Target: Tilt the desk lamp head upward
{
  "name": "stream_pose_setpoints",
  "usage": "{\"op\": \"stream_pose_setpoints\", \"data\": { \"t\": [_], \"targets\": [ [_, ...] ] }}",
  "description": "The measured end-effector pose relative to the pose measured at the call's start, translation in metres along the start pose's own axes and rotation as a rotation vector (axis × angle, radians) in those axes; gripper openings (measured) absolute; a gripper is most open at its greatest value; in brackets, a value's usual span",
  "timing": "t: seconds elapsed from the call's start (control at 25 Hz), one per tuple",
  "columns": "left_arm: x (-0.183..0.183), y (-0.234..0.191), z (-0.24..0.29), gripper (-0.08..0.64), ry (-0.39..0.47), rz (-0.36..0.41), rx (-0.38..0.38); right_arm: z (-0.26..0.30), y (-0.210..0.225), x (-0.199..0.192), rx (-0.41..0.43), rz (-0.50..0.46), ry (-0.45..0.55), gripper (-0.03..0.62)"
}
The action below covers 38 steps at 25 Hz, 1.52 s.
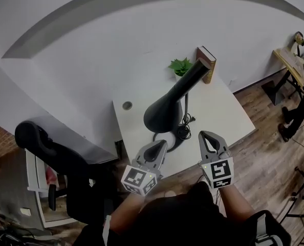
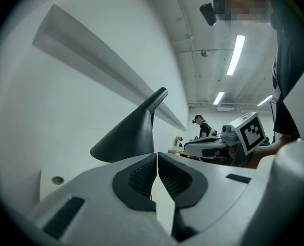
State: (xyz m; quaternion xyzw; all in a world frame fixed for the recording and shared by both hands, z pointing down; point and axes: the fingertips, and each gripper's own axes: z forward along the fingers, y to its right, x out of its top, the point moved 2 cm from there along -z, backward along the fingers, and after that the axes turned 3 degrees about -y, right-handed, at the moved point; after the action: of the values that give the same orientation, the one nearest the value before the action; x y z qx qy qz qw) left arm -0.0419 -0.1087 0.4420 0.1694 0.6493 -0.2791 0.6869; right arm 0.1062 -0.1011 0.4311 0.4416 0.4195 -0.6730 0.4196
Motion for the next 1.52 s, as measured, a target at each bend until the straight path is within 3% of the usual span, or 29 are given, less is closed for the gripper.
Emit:
{"op": "stream_pose_setpoints", "data": {
  "t": [0.16, 0.44, 0.52, 0.72, 0.8, 1.0, 1.28, 1.52],
  "targets": [
    [-0.004, -0.007, -0.006, 0.012, -0.004, -0.043, 0.024, 0.005, -0.003, -0.001, 0.021, 0.023, 0.003, 0.000],
    [-0.006, -0.021, -0.014, 0.014, 0.069, -0.227, 0.042, 0.018, -0.007, -0.003, 0.084, 0.039, 0.011, 0.002],
    [-0.008, -0.022, -0.014, 0.089, 0.071, -0.243, 0.045, 0.021, -0.006, -0.005, 0.097, 0.033, 0.004, 0.002],
    [-0.009, -0.033, -0.015, 0.158, 0.081, -0.293, 0.098, 0.034, 0.000, -0.001, 0.112, 0.029, 0.016, 0.031],
    [-0.010, -0.039, -0.015, 0.166, 0.105, -0.369, 0.101, 0.039, 0.004, 0.003, 0.112, 0.033, 0.026, 0.054],
    [-0.015, -0.056, -0.019, 0.176, 0.214, -0.660, 0.087, 0.056, 0.008, 0.007, 0.127, 0.028, 0.026, 0.086],
    [-0.019, -0.064, -0.015, 0.176, 0.259, -0.765, 0.094, 0.082, 0.015, 0.011, 0.137, 0.038, 0.014, 0.098],
    [-0.014, -0.071, -0.004, 0.175, 0.383, -0.954, 0.013, 0.098, 0.020, 0.011, 0.140, 0.044, 0.008, 0.098]
  ]
}}
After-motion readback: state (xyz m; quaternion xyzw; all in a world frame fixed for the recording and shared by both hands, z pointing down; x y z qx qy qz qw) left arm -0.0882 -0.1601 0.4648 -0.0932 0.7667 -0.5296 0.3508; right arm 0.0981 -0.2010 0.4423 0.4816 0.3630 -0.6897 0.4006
